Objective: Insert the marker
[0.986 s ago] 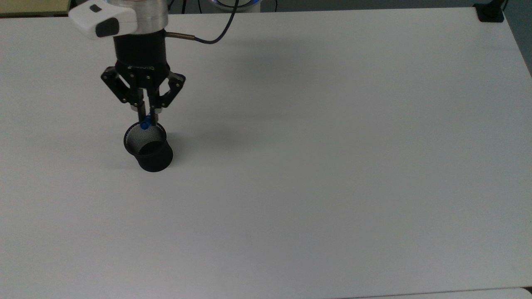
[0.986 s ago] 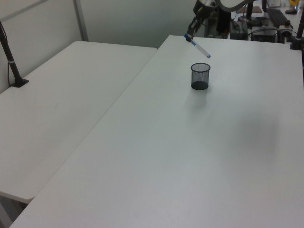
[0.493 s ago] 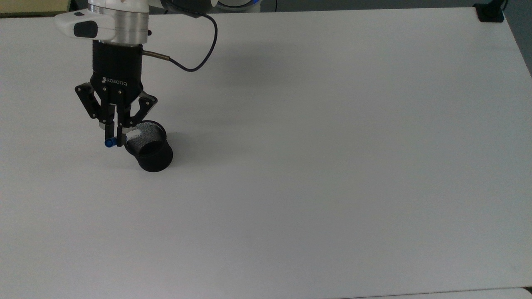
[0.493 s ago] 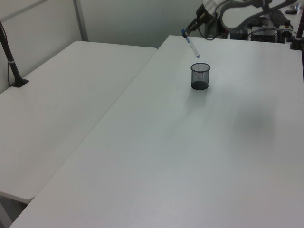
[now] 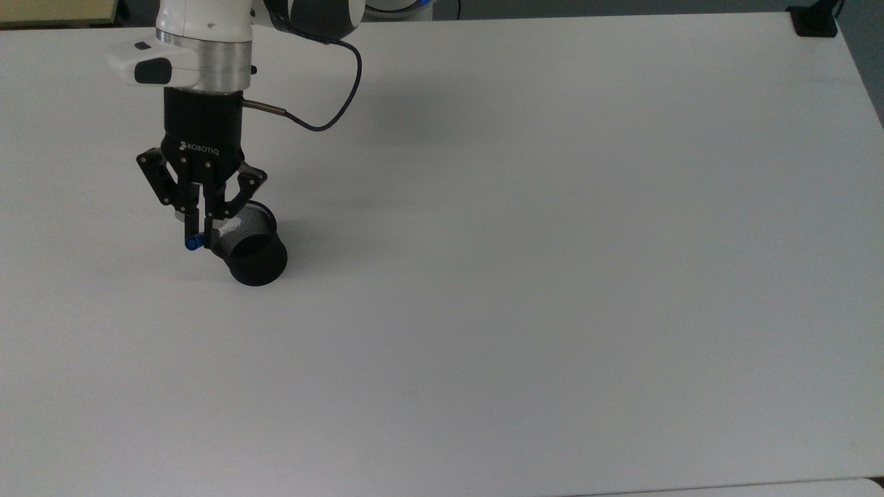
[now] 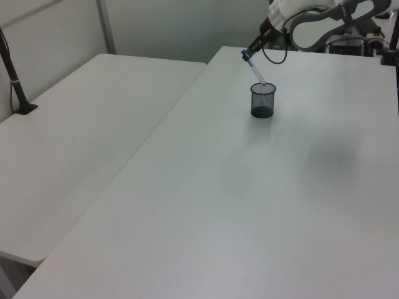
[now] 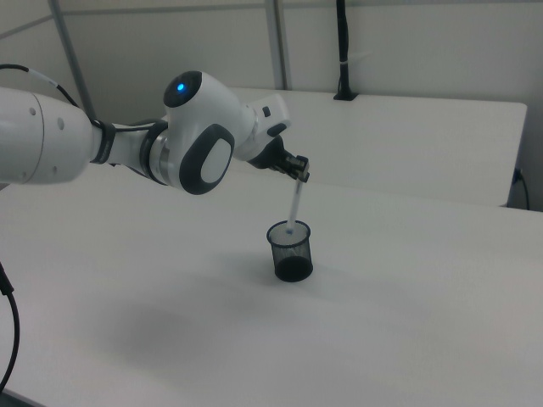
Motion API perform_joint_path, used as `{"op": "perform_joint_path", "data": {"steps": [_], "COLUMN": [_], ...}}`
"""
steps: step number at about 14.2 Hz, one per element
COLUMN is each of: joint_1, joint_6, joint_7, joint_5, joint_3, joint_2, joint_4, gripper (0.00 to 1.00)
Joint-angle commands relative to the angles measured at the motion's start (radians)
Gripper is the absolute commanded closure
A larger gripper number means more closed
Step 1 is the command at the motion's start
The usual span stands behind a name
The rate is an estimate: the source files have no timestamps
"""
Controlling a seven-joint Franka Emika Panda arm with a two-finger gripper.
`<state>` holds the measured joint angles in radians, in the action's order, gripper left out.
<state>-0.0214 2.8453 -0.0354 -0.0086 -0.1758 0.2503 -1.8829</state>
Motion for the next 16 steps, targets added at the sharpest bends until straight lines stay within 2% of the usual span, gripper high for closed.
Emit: {"op": "perform_joint_path", "data": {"steps": [1,3,5,7,9,11,13,16], "joint_1": [0.012,0.012,0.012,0.014,0.026,0.04,0.041,0.044], "joint_6": [0.02,0.019,0.014,-0.084,-0.234,-0.448,-0.59,-0.821], "joint_7": [0.006,0.005,0.008,0.014,0.02,0.046,0.081,0.114], "joint_5": [0.007,0.007,0.007,0.007,0.012,0.013,0.013,0.013], "joint_3": [-0.013,-0.013,-0.013,-0.013,-0.01,0.002,0.034,0.09], "joint_2": [-0.016,-0.016,-0.02,-0.045,-0.077,-0.121,-0.129,-0.131], "joint_4": [-0.038,-0.038,-0.038,-0.032,-0.022,0.01,0.069,0.14], "gripper": [0.4,0.35,0.35,0.35,0.31,0.27,0.27,0.21]}}
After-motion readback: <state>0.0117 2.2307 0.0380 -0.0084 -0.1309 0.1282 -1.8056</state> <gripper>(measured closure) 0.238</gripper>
